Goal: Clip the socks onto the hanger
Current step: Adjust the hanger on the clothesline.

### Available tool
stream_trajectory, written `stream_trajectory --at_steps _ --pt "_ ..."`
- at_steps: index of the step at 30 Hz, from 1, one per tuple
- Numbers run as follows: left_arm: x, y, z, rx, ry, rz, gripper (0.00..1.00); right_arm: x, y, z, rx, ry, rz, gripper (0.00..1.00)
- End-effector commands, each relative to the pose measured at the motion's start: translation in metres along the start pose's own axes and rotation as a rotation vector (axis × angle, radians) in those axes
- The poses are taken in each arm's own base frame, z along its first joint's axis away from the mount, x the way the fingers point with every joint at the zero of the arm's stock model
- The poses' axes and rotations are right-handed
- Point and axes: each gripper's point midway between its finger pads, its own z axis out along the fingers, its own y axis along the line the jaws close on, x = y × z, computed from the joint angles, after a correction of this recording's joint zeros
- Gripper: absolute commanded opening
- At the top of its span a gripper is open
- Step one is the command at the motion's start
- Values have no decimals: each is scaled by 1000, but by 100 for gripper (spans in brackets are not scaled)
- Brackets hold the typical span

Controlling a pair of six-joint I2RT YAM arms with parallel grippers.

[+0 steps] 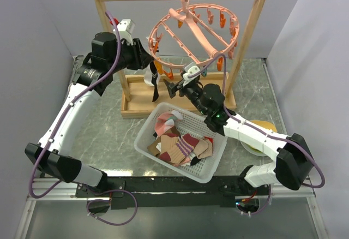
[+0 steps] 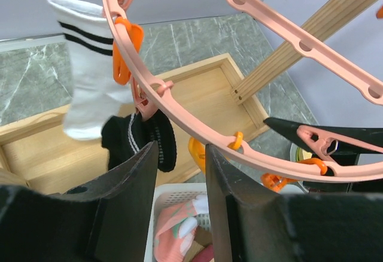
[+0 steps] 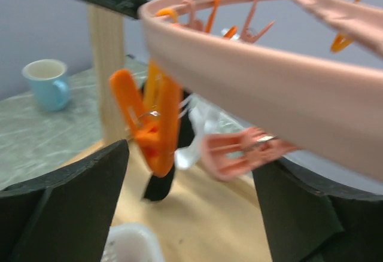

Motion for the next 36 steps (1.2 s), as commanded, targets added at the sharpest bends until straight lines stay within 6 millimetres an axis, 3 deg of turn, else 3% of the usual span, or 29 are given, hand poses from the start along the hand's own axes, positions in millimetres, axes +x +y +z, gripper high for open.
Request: stream_trajectory --at_steps 1,6,9,10,13,18,22,27,32,36 --pt "-14 -9 -14 29 -47 6 43 -36 -24 2 128 -133 -28 83" --pt "-13 -9 -15 30 -45 7 43 -32 -13 -1 108 -138 10 73" --pt "-13 -9 -16 29 -45 10 43 -26 -3 -3 63 -123 44 56" --pt "-12 -9 -17 29 -45 11 43 -25 1 -3 39 -122 52 46" --pt "-13 -9 -20 28 -47 17 42 -18 10 -4 -1 -103 87 33" --pt "-8 -20 -30 86 -36 53 42 -16 16 -7 -27 -106 116 29" --pt "10 -48 -50 256 21 94 42 -20 18 -9 -45 -117 115 27" --pt "22 -63 -65 357 55 135 48 -26 22 -8 -74 -118 105 27" --pt "32 -68 -61 403 78 90 50 -27 22 -9 -76 -118 110 27" --pt "31 -59 -48 362 84 63 52 -29 26 -10 -104 -121 112 27"
